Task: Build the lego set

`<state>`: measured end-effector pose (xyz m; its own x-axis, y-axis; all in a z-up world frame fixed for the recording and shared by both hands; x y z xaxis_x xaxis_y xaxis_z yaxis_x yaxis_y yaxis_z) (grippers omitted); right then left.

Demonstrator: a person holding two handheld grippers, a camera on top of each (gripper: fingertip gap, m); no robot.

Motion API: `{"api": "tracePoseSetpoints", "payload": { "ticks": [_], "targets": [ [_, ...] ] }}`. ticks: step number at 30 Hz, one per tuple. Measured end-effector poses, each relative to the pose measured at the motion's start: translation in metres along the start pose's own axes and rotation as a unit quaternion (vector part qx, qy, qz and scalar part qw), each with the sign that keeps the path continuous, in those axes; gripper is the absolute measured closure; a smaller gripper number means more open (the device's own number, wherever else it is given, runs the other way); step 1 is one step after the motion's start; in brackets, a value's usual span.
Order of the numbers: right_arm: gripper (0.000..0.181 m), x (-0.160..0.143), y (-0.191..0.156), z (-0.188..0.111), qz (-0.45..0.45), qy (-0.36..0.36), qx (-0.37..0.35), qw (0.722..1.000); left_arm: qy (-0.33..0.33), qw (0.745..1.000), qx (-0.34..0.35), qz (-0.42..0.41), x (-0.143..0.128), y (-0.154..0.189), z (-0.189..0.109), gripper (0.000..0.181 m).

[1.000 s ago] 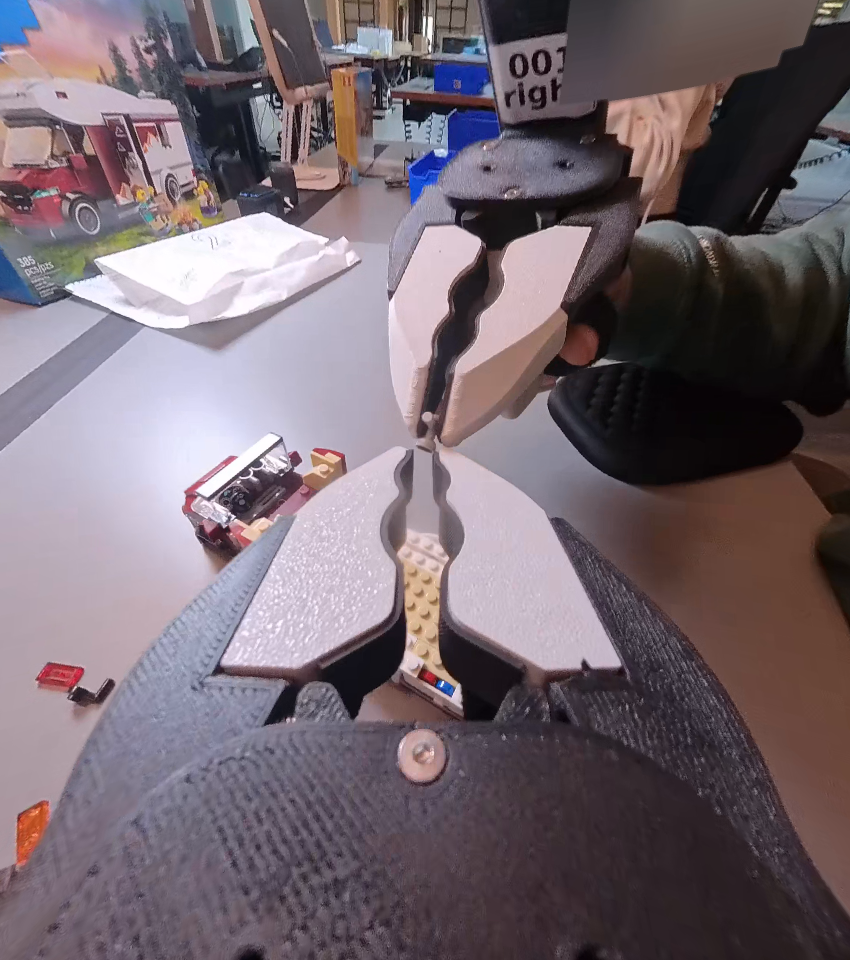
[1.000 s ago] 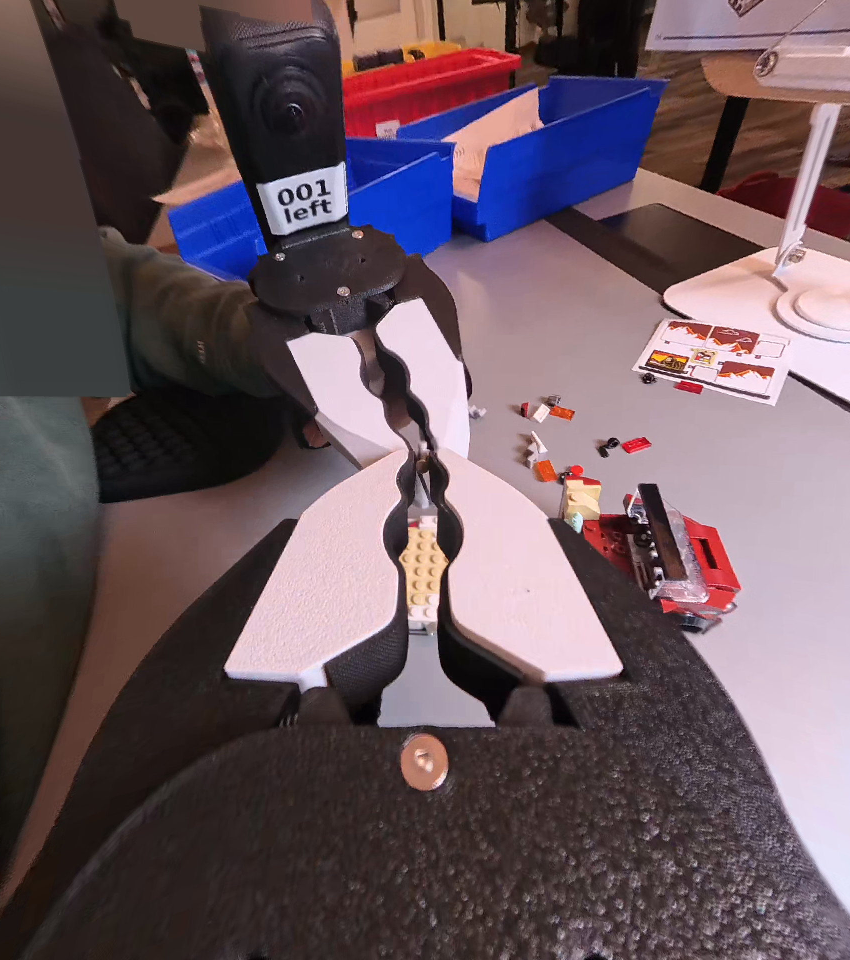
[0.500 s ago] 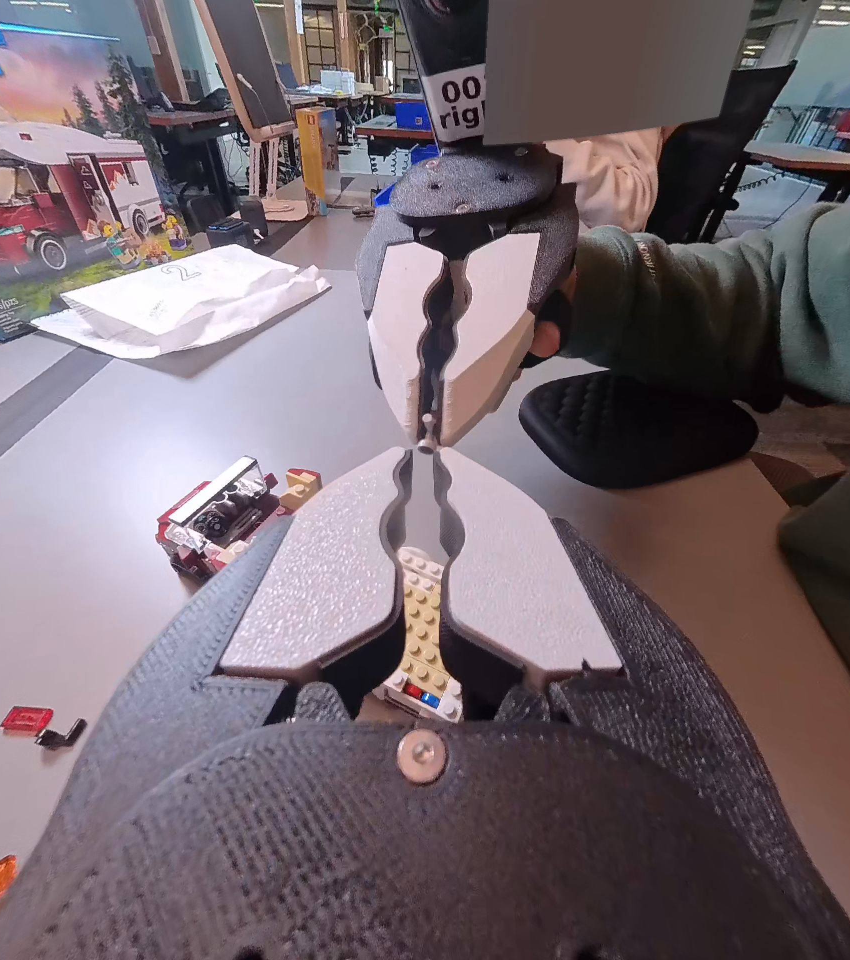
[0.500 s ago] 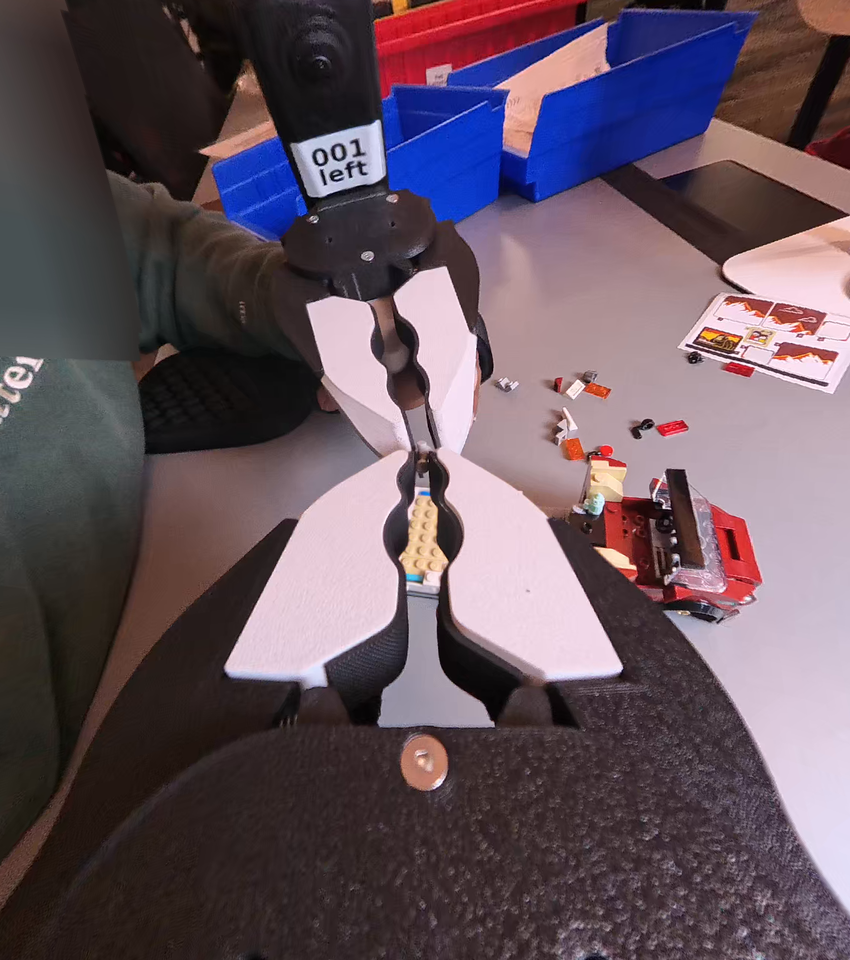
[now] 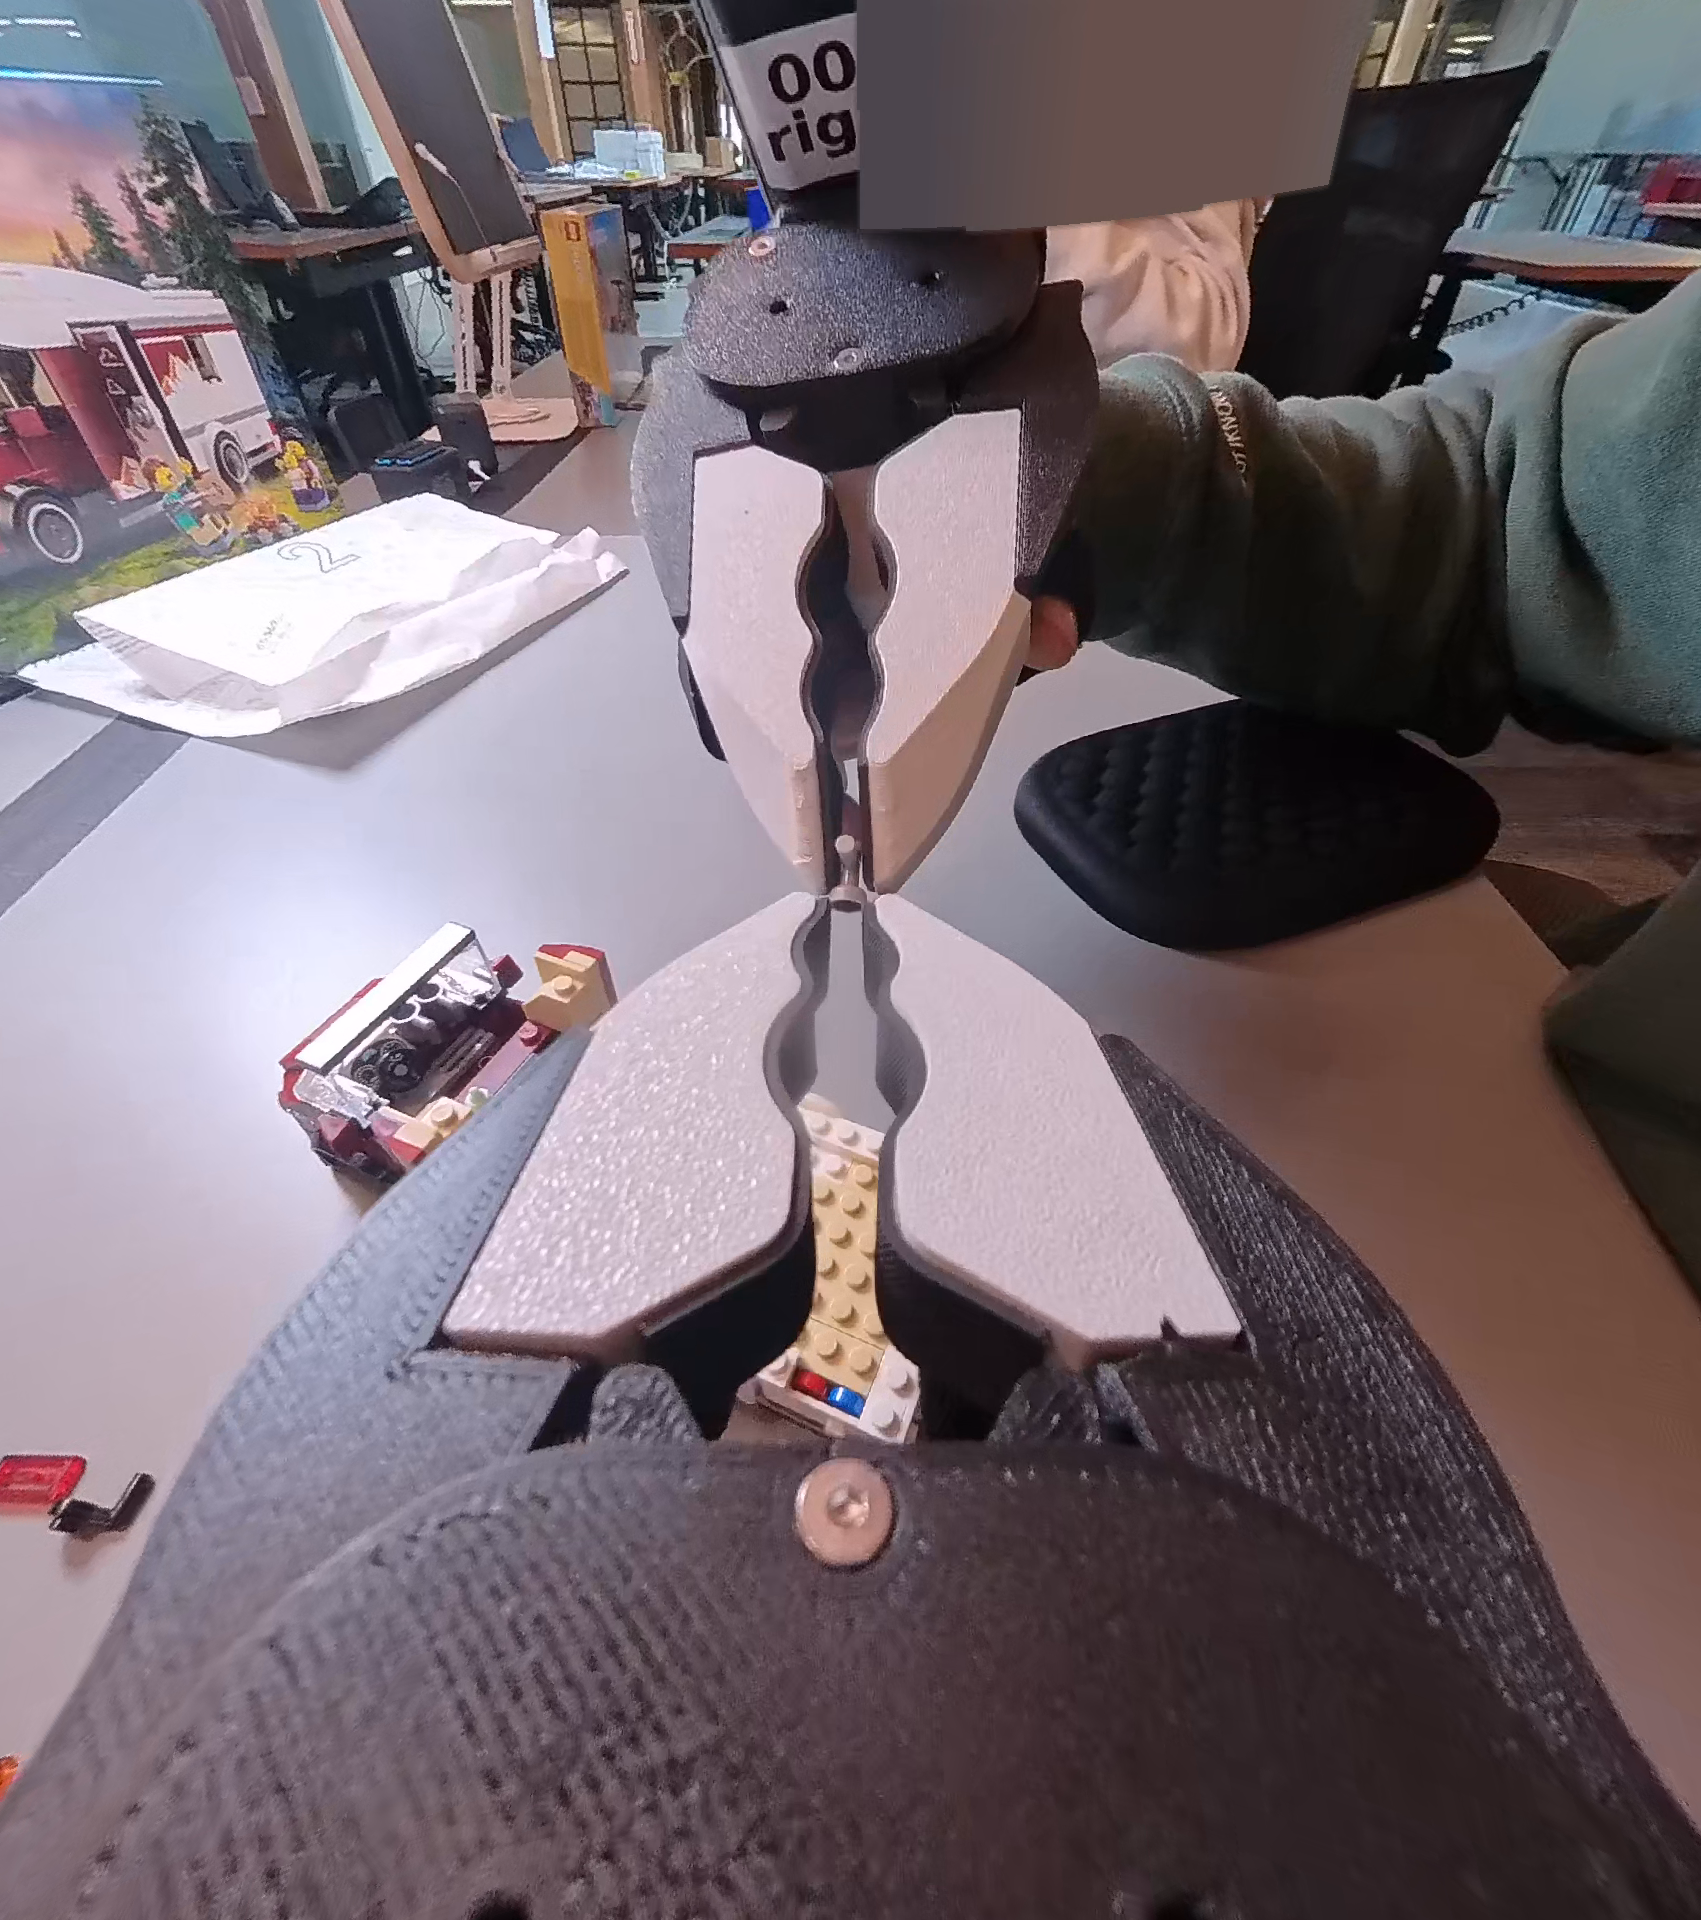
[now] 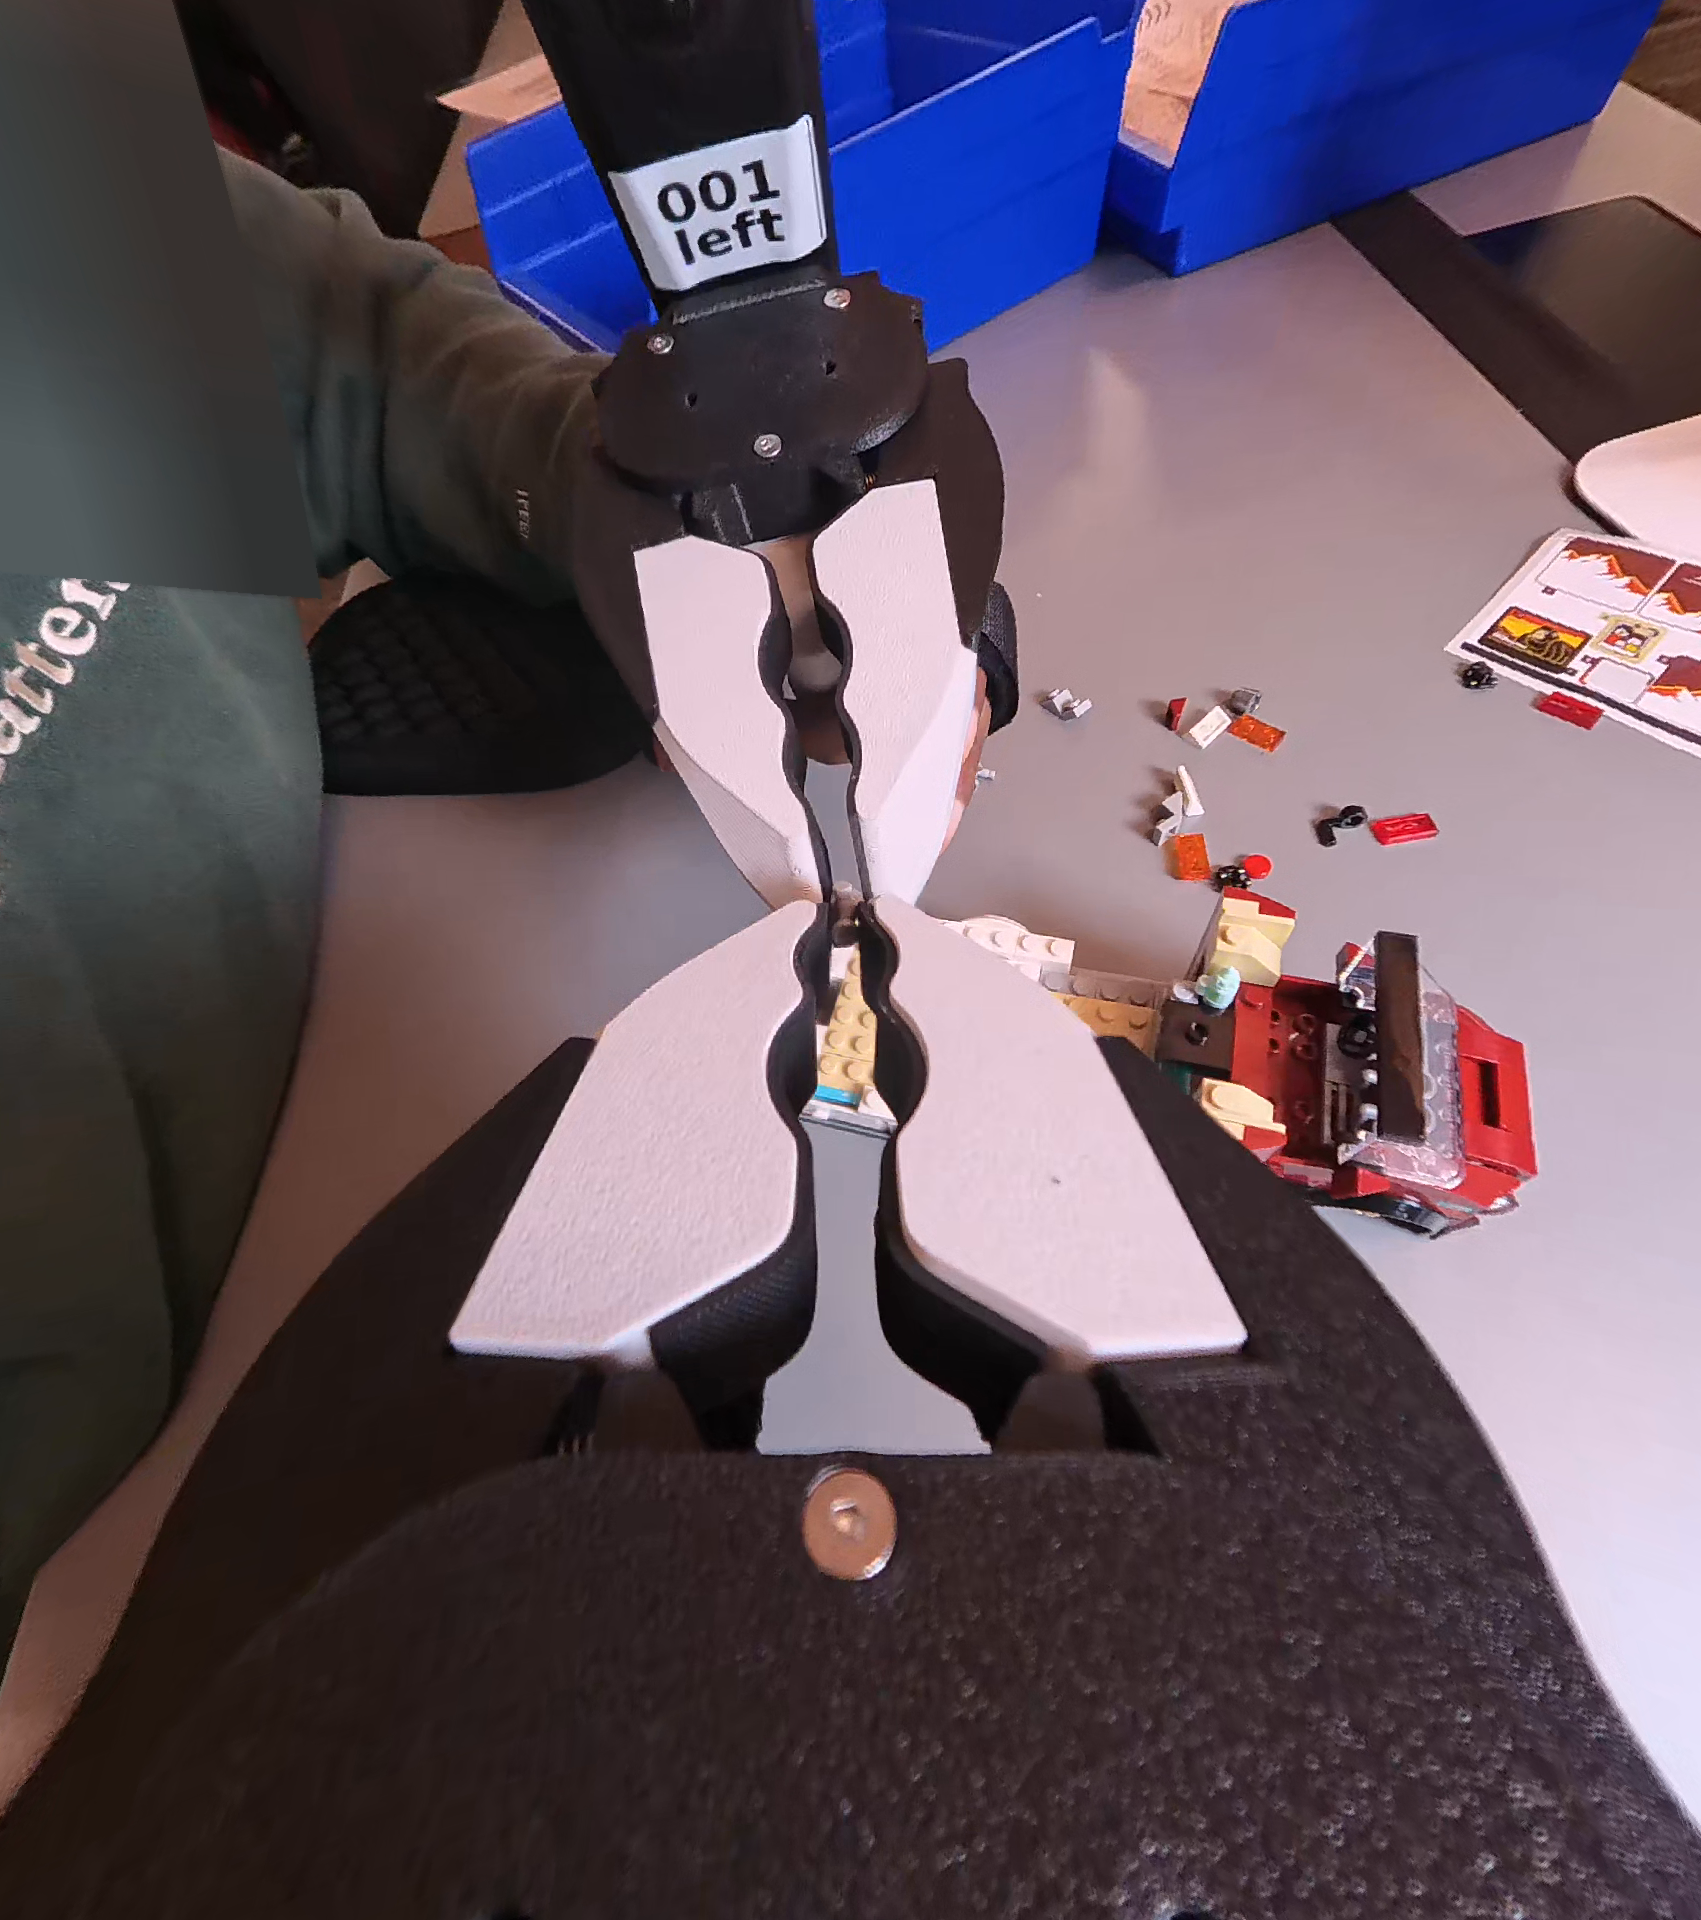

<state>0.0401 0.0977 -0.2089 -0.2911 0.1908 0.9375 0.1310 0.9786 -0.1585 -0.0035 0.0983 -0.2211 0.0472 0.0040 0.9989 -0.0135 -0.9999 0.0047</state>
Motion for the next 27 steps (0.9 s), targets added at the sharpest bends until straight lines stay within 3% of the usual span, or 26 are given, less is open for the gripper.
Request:
{"api": "tracePoseSetpoints", "payload": {
  "ticks": [11, 18, 21, 27],
  "targets": [
    [0.171, 0.007, 0.012, -0.003, 0.021, 0.030, -0.047, 0.998, 0.016, 0.993, 0.078, 0.090, 0.007, -0.013, -0.006, 0.177],
    [0.167, 0.015, 0.015, -0.003, 0.158, 0.108, -0.069, 0.979, -0.007, 0.967, 0.152, 0.204, 0.009, -0.020, -0.008, 0.177],
    [0.159, 0.016, 0.014, 0.000, 0.197, 0.116, -0.075, 0.971, -0.018, 0.958, 0.168, 0.233, 0.008, -0.021, -0.009, 0.177],
    [0.163, 0.015, 0.016, 0.003, 0.232, 0.115, -0.099, 0.961, -0.040, 0.927, 0.194, 0.319, 0.009, -0.018, -0.008, 0.177]
  ]
}}
Point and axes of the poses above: each gripper's, where its closed fingertips meet, z out along the fingers, x out of its top, y = z × x across the jaws, the point moved 3 cm from there along -z, back along the fingers, and after that the axes turned 9 degrees about y, right-handed, at the moved point
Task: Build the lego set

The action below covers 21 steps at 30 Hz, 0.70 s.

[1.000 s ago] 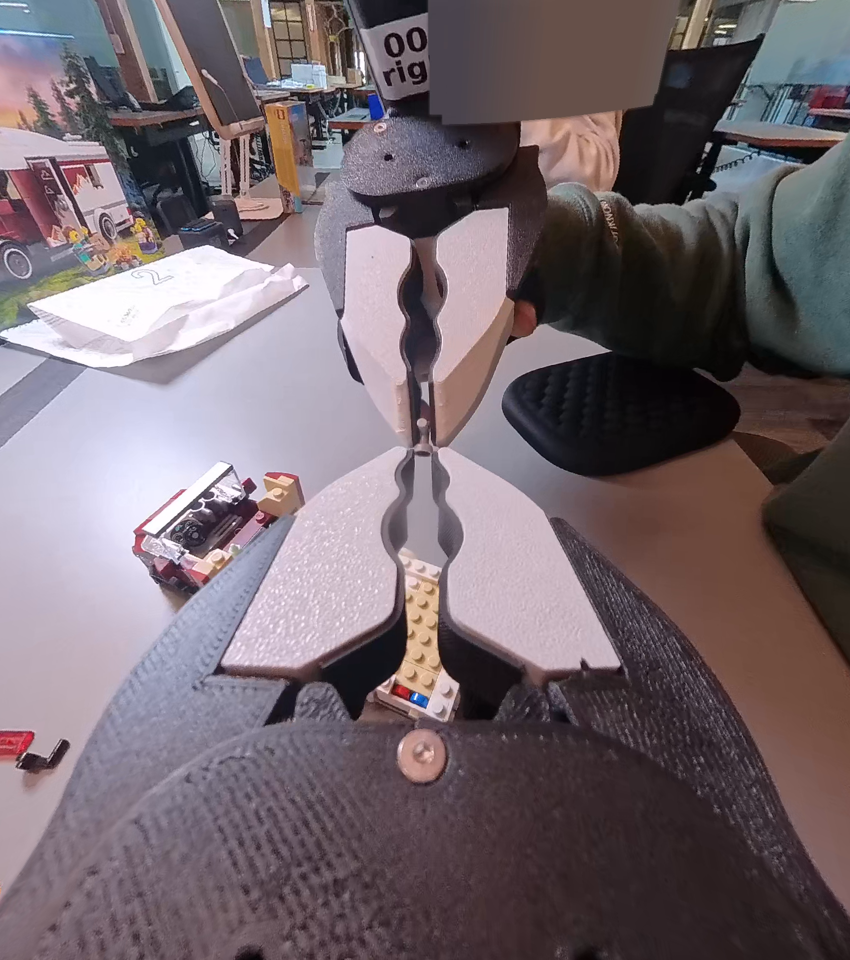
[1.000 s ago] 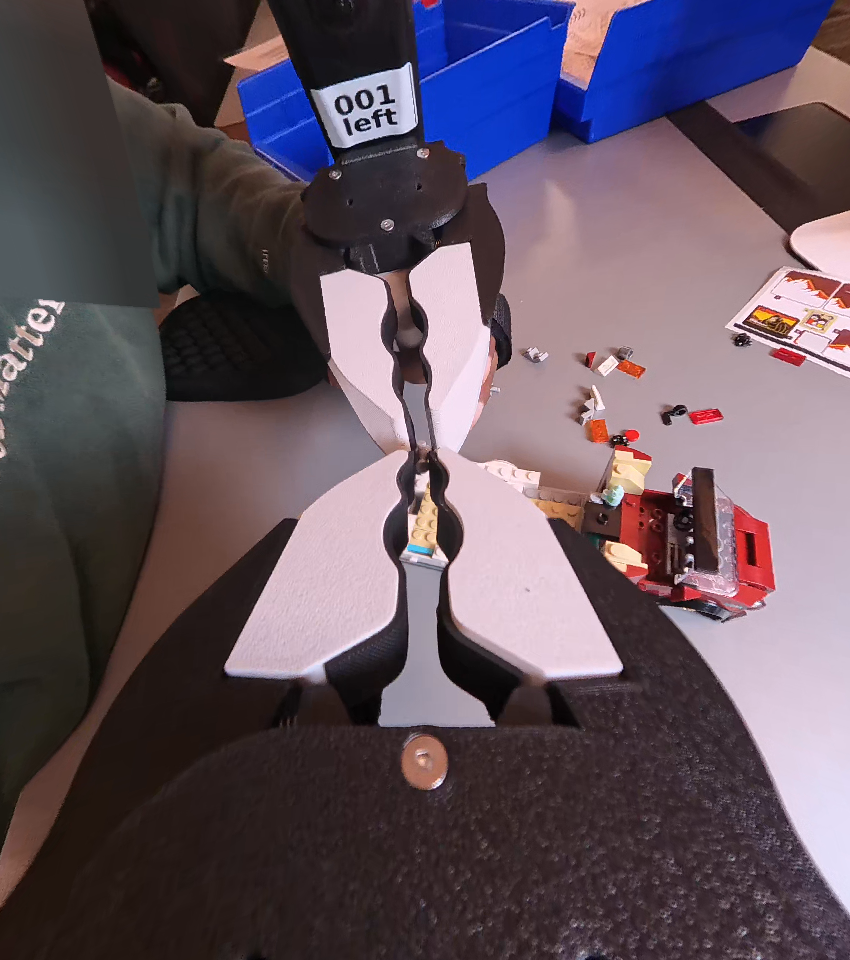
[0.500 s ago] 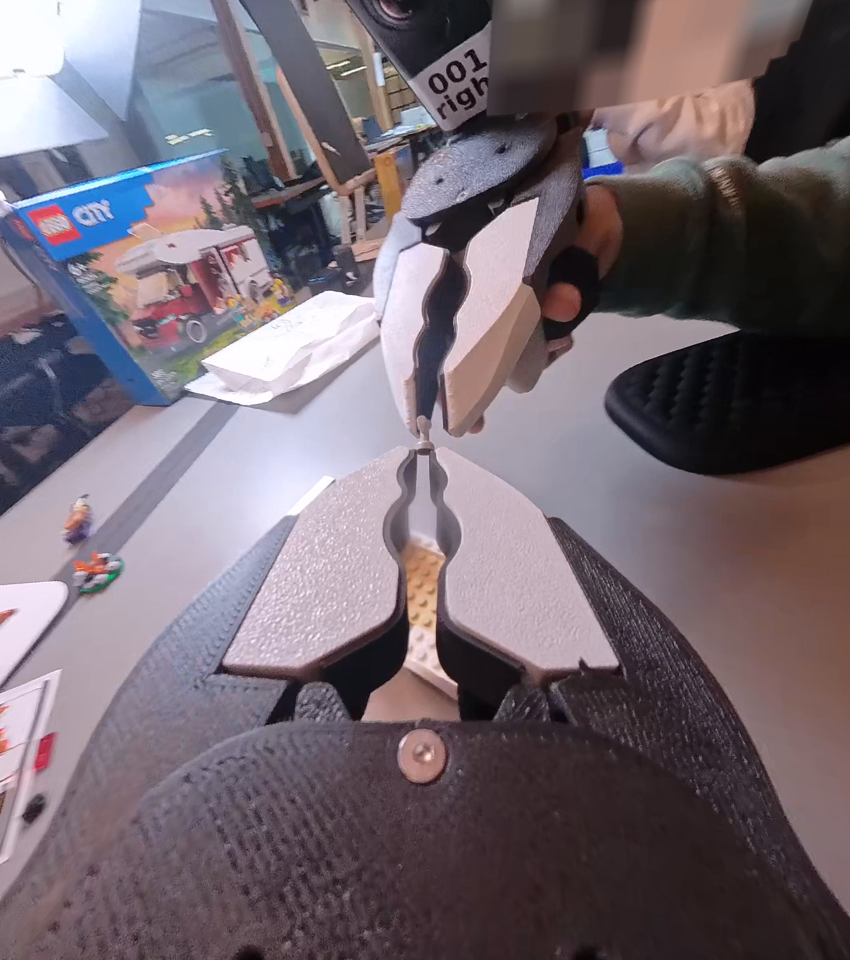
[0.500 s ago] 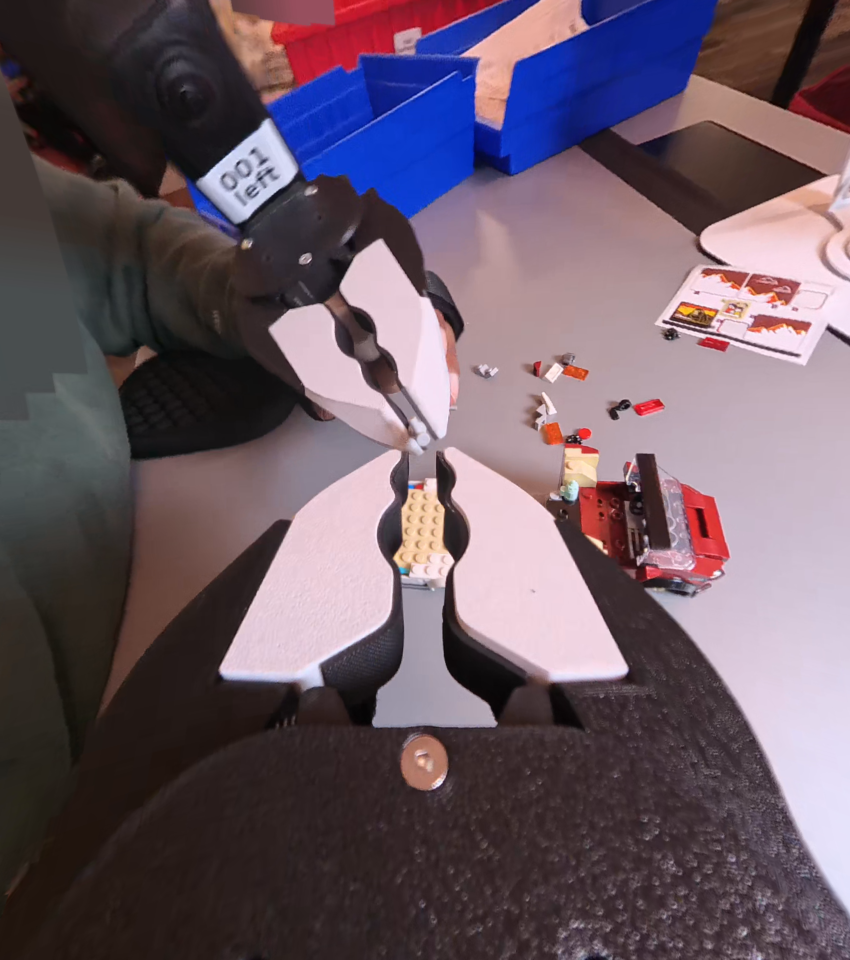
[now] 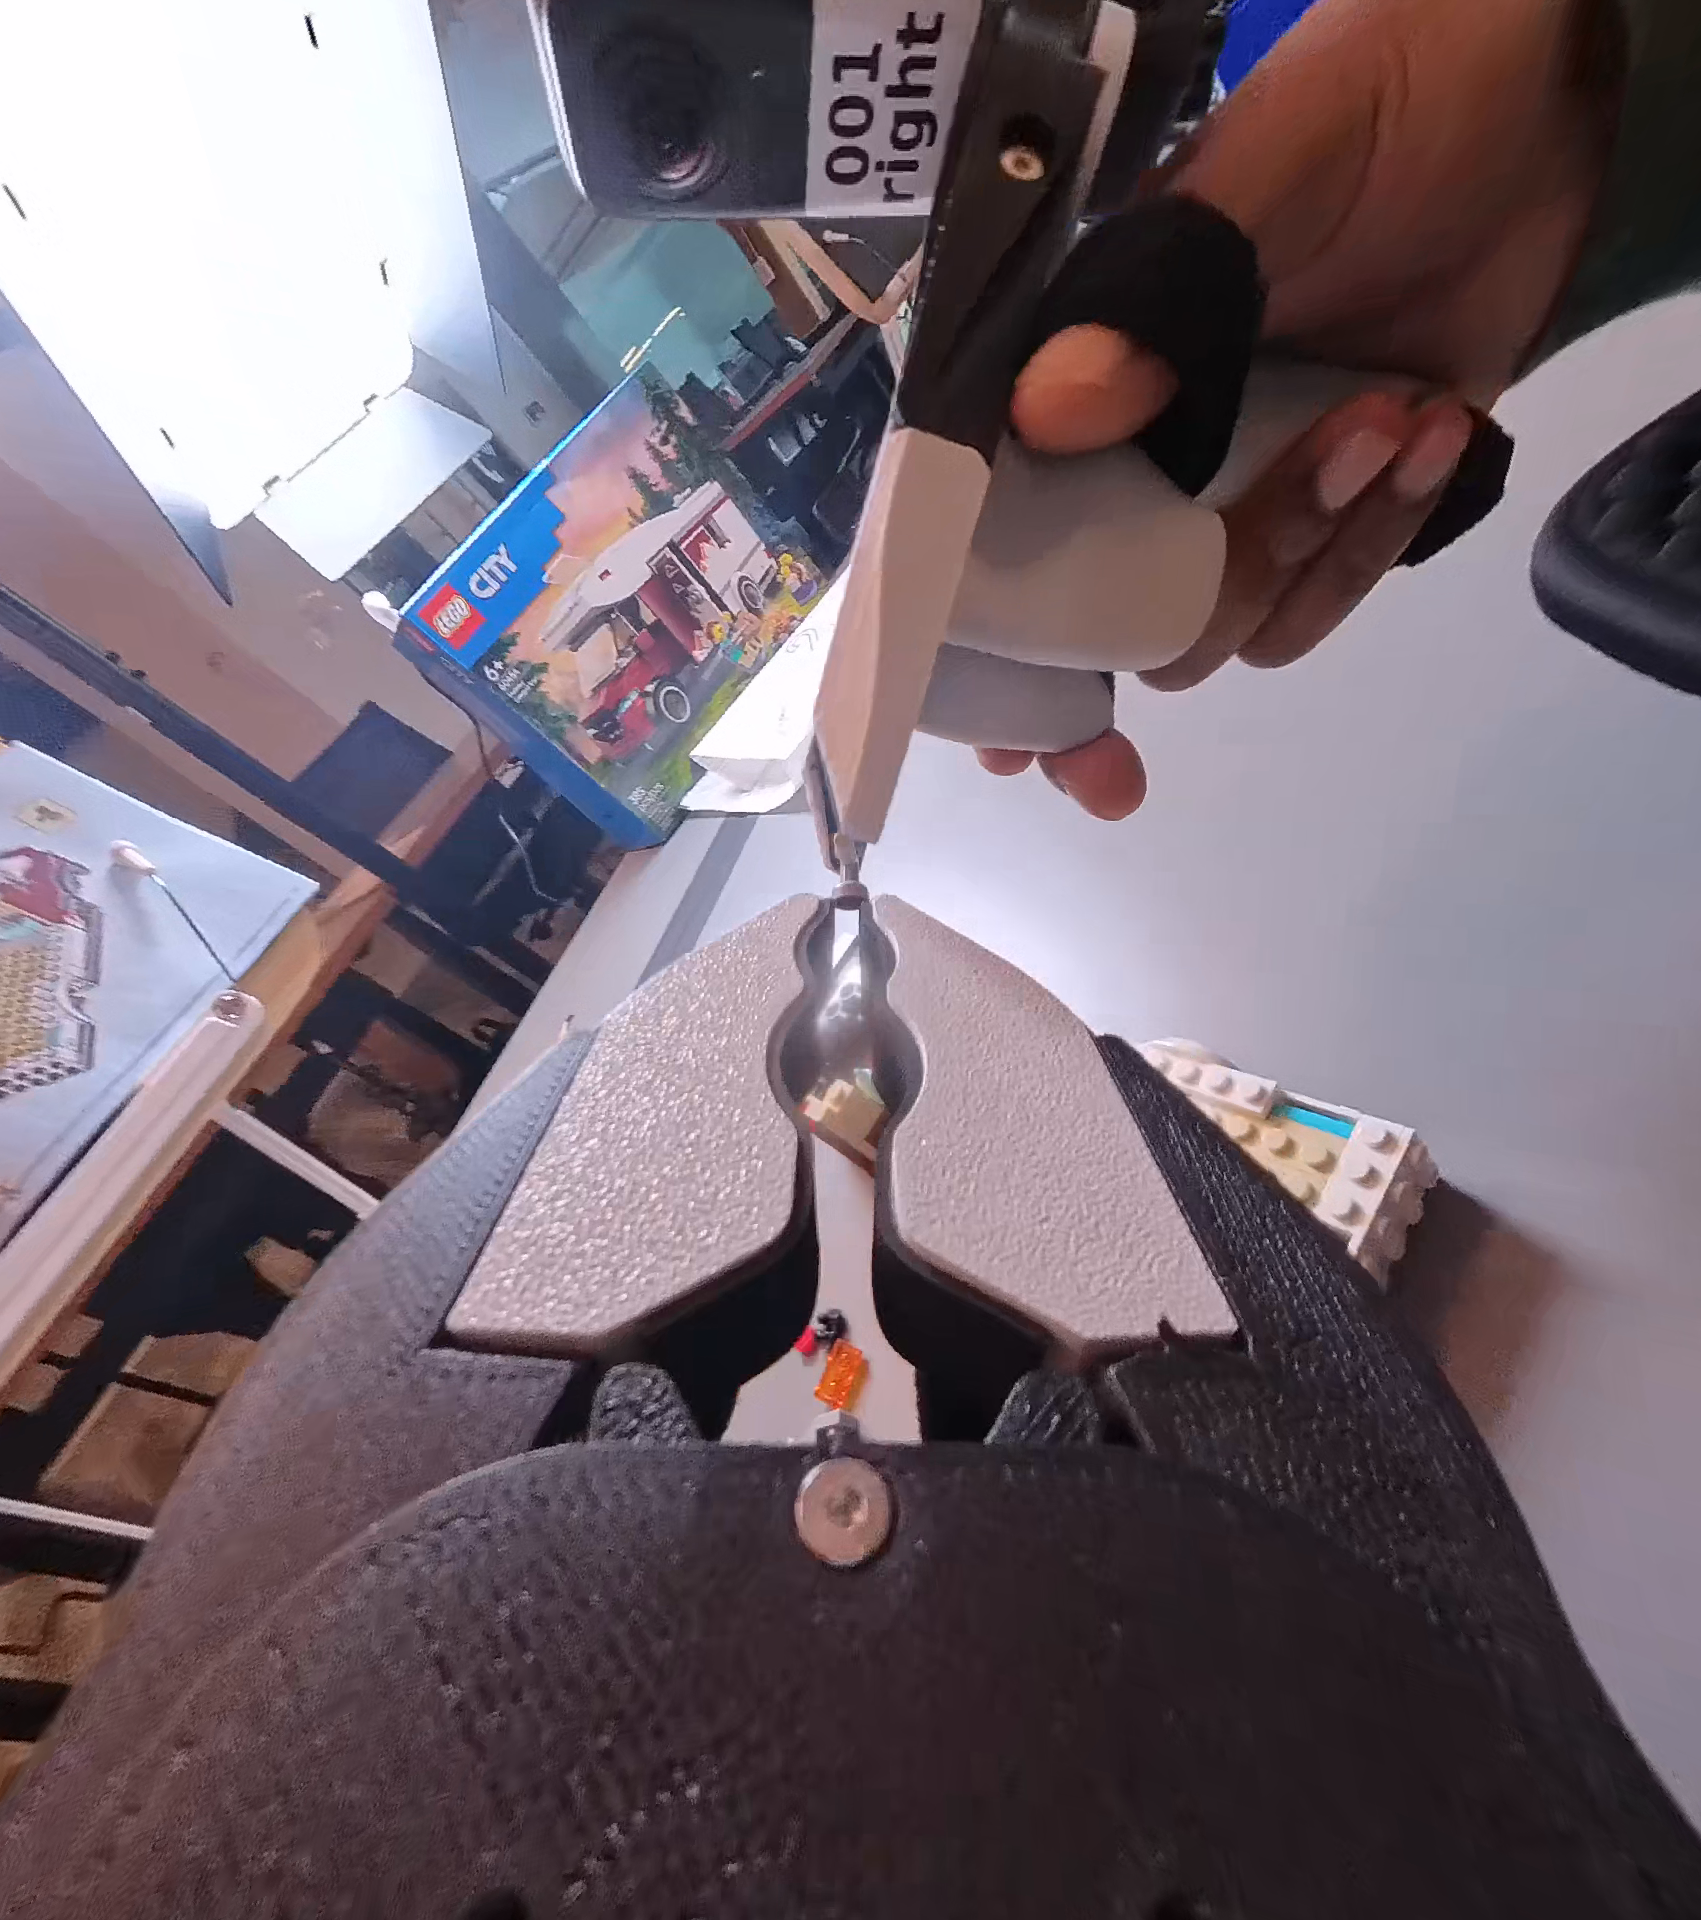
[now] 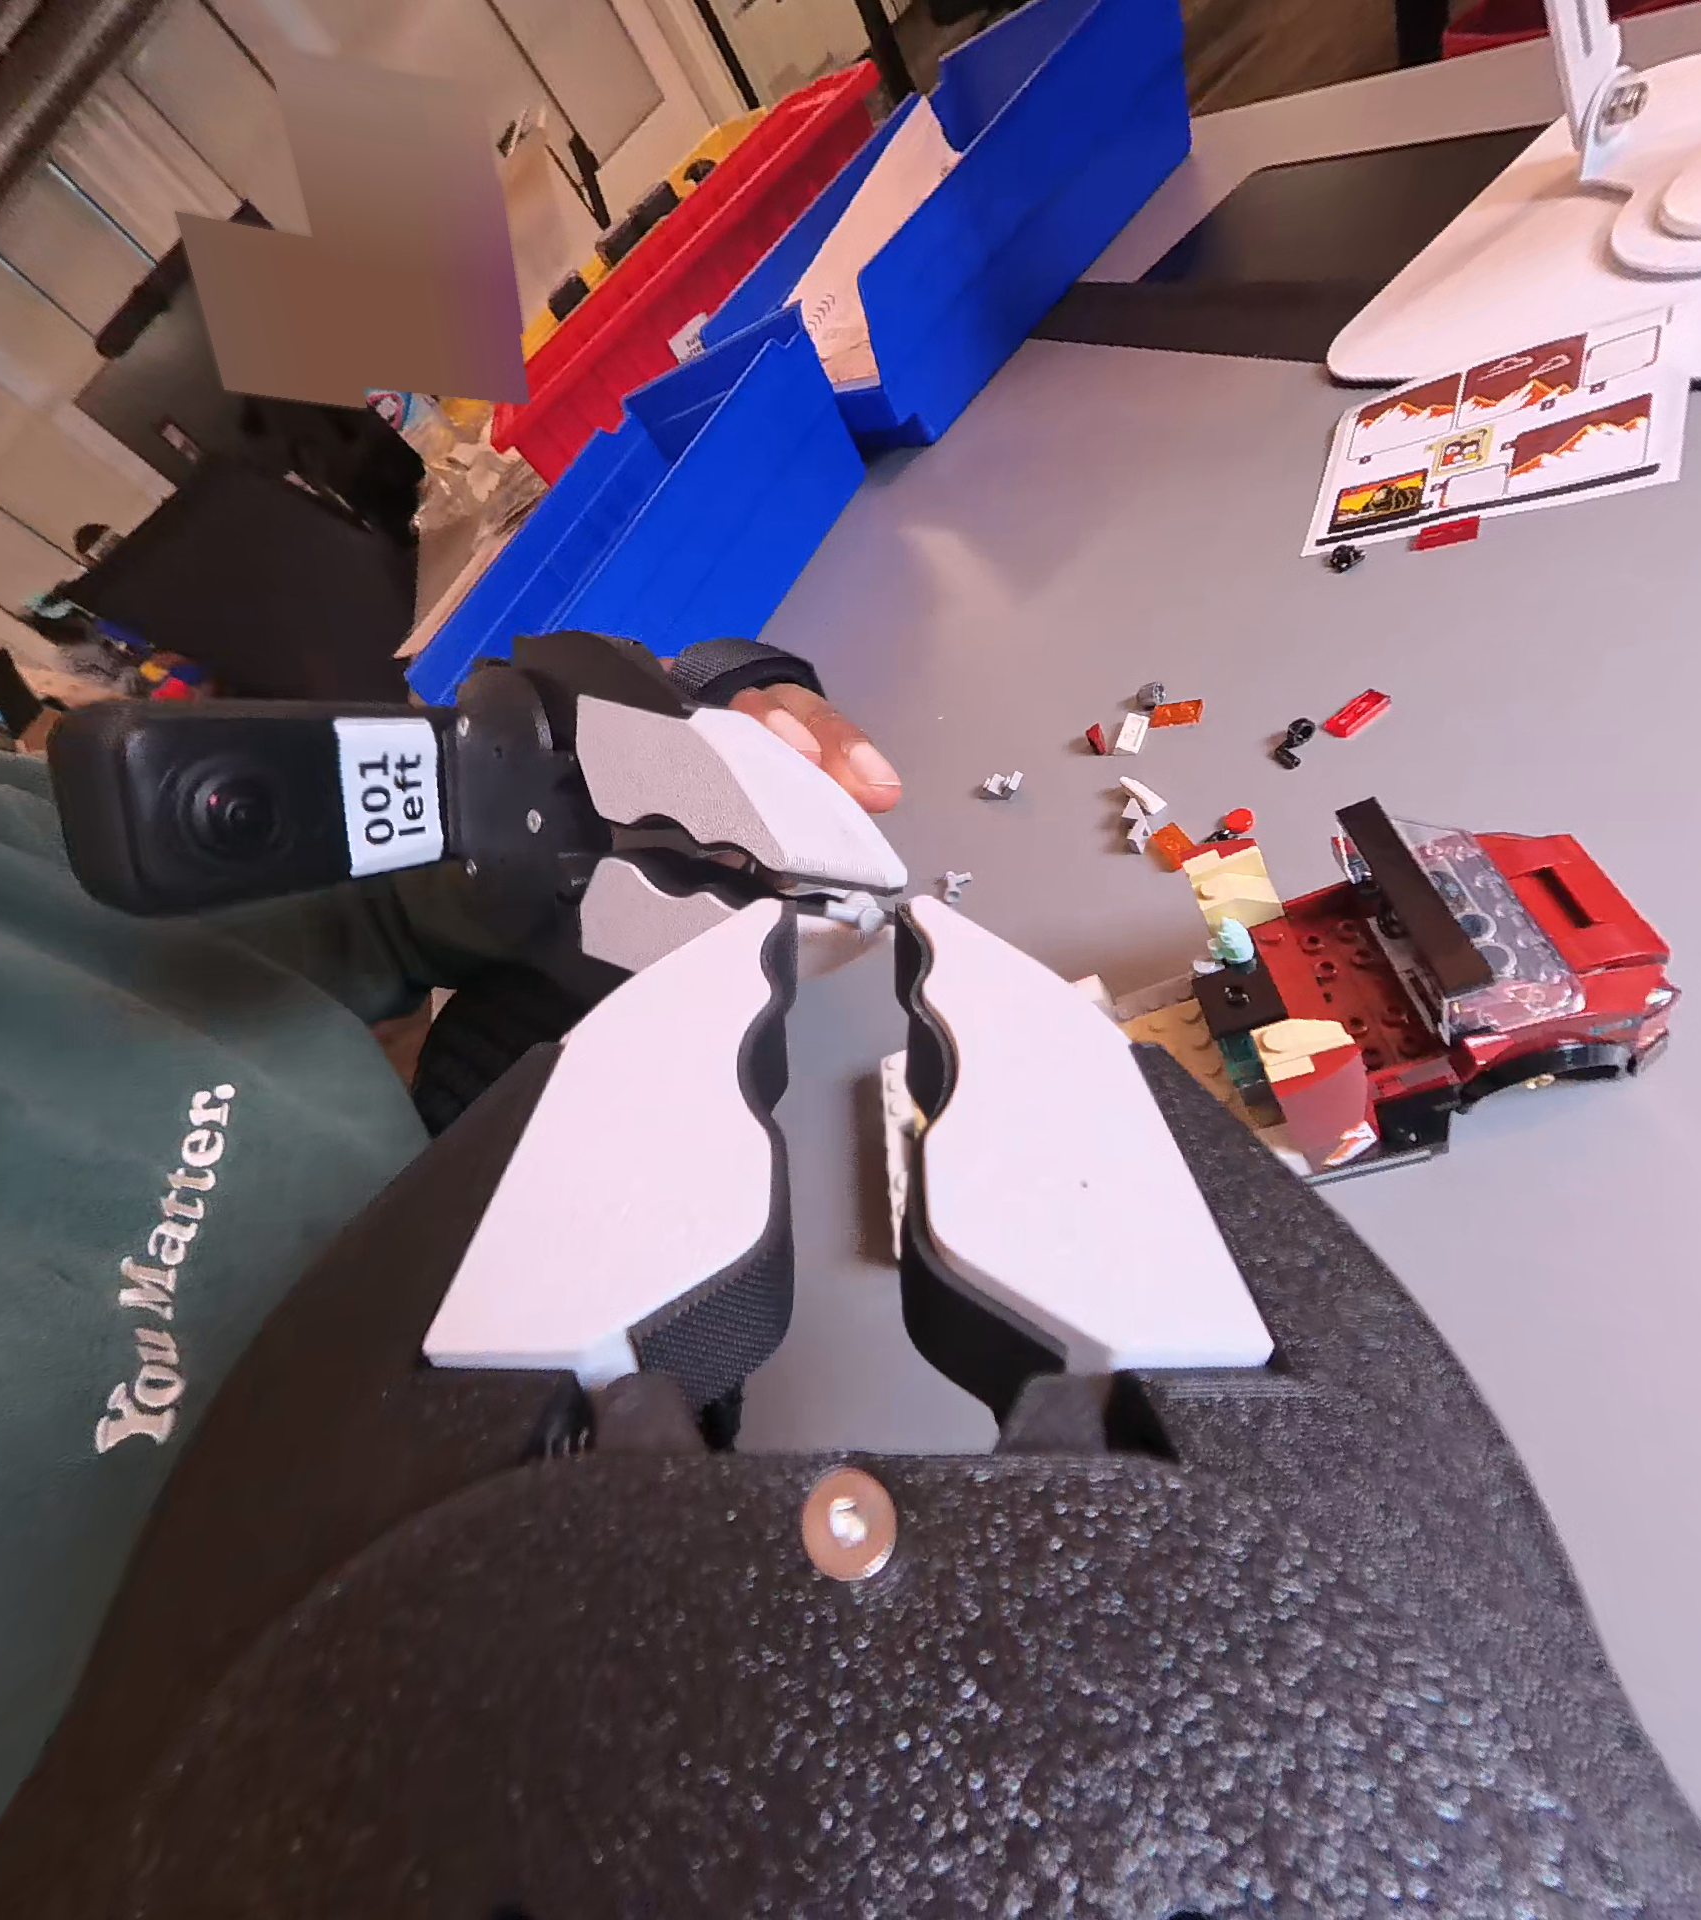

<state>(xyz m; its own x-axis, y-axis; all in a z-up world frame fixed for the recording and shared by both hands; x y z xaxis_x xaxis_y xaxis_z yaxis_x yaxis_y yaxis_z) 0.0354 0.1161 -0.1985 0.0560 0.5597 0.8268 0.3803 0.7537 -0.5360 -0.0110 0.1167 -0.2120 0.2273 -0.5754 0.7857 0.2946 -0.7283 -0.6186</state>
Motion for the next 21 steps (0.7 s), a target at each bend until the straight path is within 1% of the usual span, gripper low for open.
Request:
{"api": "tracePoseSetpoints", "payload": {
  "ticks": [5, 6, 10, 12, 14, 16, 18, 21],
  "targets": [
    [0.169, 0.000, -0.001, 0.000, 0.030, 0.001, 0.005, 1.000, -0.006, 0.998, 0.013, 0.057, 0.001, 0.002, 0.000, 0.177],
    [0.169, -0.001, -0.001, -0.001, 0.032, 0.000, 0.004, 0.999, -0.006, 0.998, 0.016, 0.063, 0.002, 0.002, -0.001, 0.181],
    [0.173, -0.003, -0.001, 0.000, 0.035, -0.003, 0.002, 0.999, -0.005, 0.996, 0.023, 0.084, 0.003, 0.002, -0.001, 0.181],
    [0.172, -0.004, 0.000, 0.000, 0.032, -0.003, 0.000, 0.999, -0.010, 0.997, 0.017, 0.076, 0.002, 0.003, -0.001, 0.181],
    [0.172, -0.004, 0.003, -0.003, 0.032, -0.002, -0.006, 0.999, -0.015, 0.998, 0.018, 0.059, -0.003, 0.000, -0.001, 0.181],
    [0.172, -0.003, 0.005, -0.006, 0.034, 0.001, -0.010, 0.999, -0.017, 0.999, 0.025, 0.025, -0.007, -0.007, -0.001, 0.181],
    [0.172, -0.003, 0.007, -0.009, 0.029, 0.003, -0.015, 0.999, -0.015, 0.999, 0.035, -0.028, -0.011, -0.018, -0.003, 0.181],
    [0.171, -0.003, 0.007, -0.012, 0.029, 0.008, -0.014, 0.999, -0.015, 0.992, 0.051, -0.116, -0.020, -0.035, -0.007, 0.181]
  ]
}}
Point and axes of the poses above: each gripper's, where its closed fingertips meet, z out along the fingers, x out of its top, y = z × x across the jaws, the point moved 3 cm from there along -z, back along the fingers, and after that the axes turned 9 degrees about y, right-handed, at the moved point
